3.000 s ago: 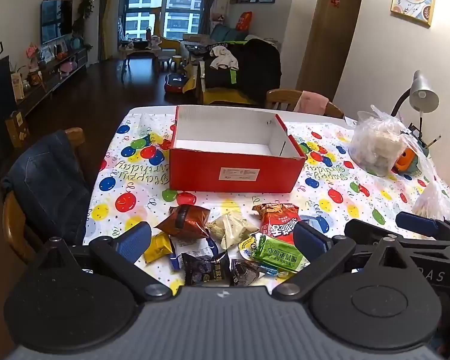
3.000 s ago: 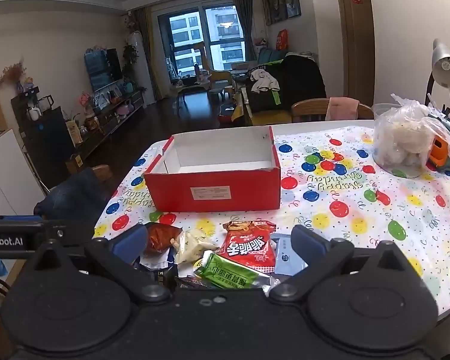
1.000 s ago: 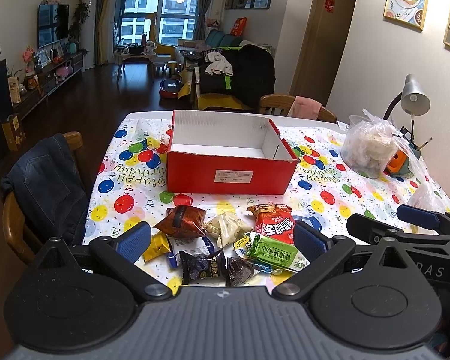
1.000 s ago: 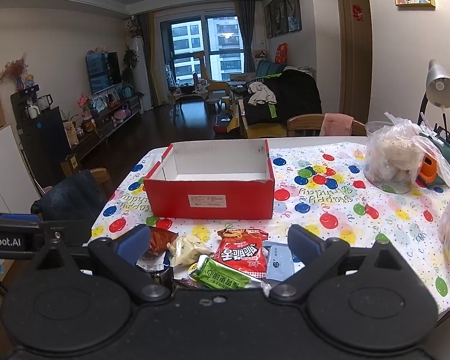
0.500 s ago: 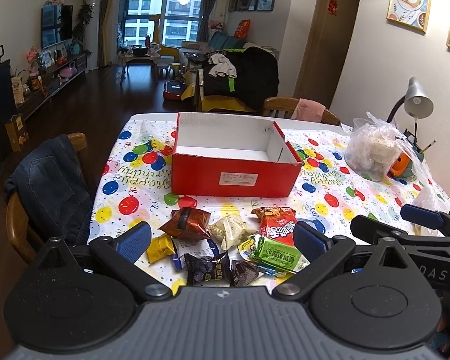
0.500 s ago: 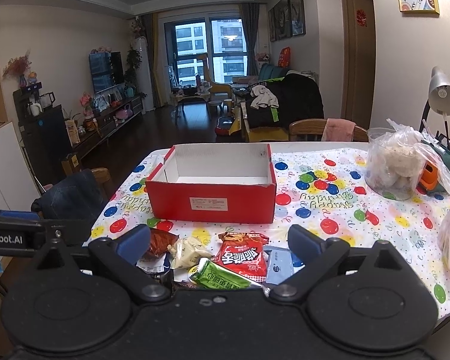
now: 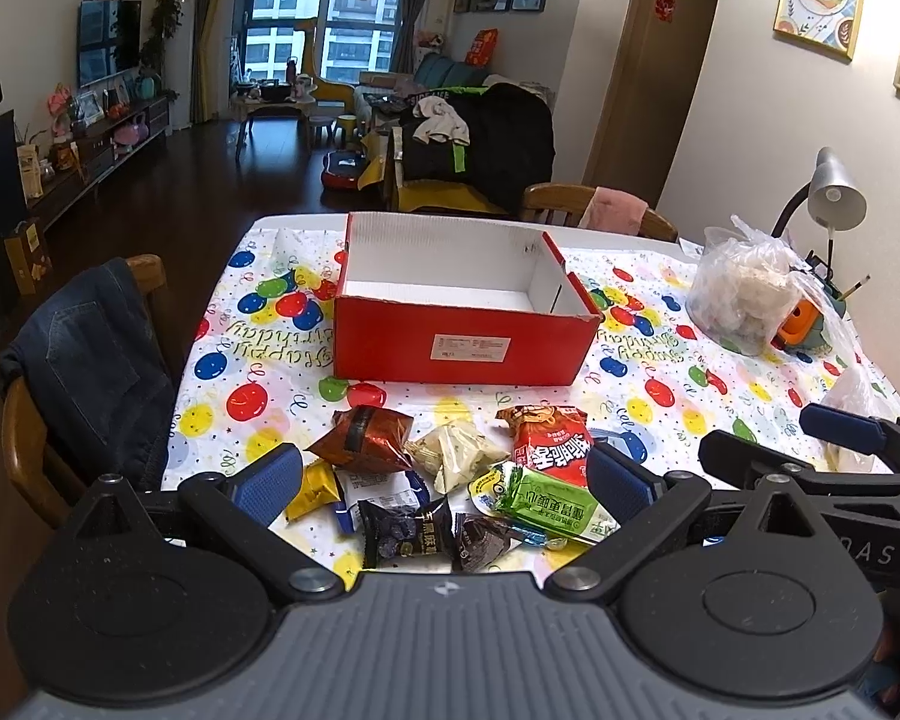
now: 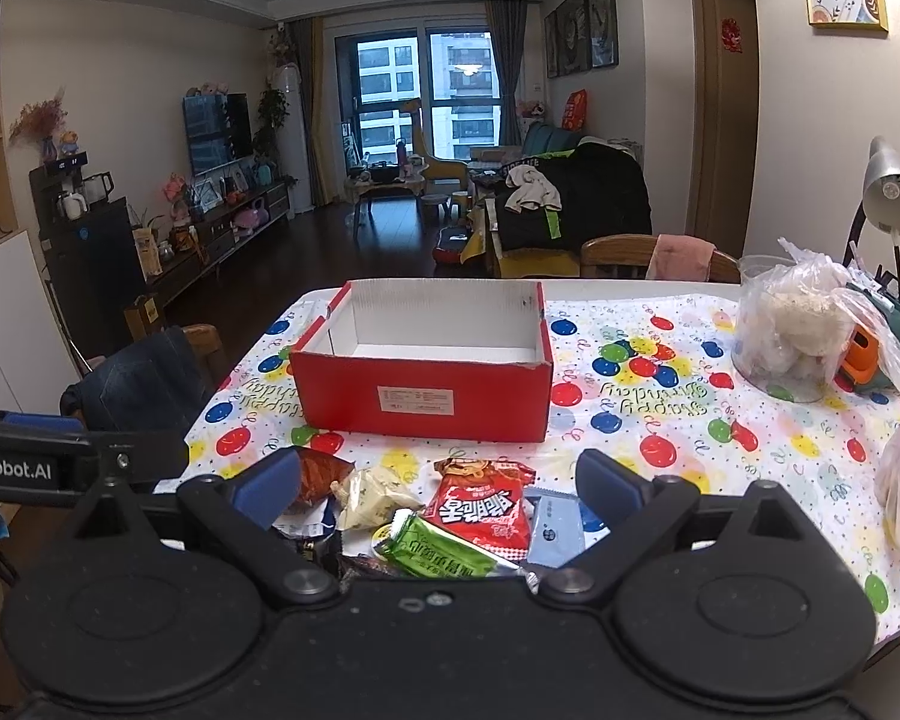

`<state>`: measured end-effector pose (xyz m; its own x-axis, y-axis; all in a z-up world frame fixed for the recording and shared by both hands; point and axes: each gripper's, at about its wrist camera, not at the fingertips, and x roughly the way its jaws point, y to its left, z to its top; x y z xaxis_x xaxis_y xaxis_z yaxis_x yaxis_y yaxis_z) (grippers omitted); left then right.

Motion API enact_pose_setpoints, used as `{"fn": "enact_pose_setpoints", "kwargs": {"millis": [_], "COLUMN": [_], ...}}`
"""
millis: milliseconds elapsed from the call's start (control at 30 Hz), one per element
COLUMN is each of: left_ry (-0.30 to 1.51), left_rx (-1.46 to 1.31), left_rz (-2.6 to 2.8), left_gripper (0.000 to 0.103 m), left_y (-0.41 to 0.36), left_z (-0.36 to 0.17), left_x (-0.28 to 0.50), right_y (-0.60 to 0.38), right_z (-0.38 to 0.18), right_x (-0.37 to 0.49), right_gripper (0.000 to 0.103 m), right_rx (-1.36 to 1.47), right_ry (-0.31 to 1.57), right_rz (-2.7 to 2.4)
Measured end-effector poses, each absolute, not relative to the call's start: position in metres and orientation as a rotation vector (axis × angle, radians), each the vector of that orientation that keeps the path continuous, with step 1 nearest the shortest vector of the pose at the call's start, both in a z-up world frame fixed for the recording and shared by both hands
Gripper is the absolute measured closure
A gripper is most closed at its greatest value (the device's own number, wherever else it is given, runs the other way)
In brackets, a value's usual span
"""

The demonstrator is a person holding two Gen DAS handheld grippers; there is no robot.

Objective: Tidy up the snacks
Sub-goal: 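Grasp the black cookie pack with left tool while right tool grasps green bar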

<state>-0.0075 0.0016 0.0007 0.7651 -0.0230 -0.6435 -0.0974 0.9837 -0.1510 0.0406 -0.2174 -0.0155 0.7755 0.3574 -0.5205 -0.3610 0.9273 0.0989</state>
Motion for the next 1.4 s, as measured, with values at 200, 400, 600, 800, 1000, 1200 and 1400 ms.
{"fn": "enact_pose_setpoints", "kwargs": {"millis": [200,400,600,800,1000,1200,1400], "left_ry": [0.758,0.813,0.909,0.984,1.023,1.085,1.121], "left_rx": [-0.22,-0.173,-0.139,-0.143,-0.185,-0.151,-0.156], "left_rz": [0.052,0.15,0.169,0.189,0.168,0.141,0.112], "left_gripper": [0.001,0.001,0.001,0.002,0.002,0.006,0.01], "left_y": [0.005,0.013,0.015,0.02,0.022,0.013,0.011], "left_z": [-0.013,-0.036,-0.071,-0.103,-0.124,-0.151,-0.163], "left_x": [0.01,0.032,0.052,0.065,0.081,0.095,0.106], "right_y": [-0.217,-0.209,-0.198,-0.186,-0.173,-0.166,-0.163], "right_z": [-0.039,-0.094,-0.133,-0.158,-0.177,-0.185,-0.187], "right_x": [0.064,0.089,0.109,0.13,0.137,0.143,0.144], "right_gripper": [0.004,0.004,0.009,0.02,0.027,0.037,0.048], "right_rx": [-0.052,-0.235,-0.345,-0.444,-0.528,-0.585,-0.607], "right_ry": [0.596,0.678,0.696,0.733,0.739,0.748,0.742], "right_rz": [0.442,0.533,0.612,0.661,0.708,0.737,0.748]}}
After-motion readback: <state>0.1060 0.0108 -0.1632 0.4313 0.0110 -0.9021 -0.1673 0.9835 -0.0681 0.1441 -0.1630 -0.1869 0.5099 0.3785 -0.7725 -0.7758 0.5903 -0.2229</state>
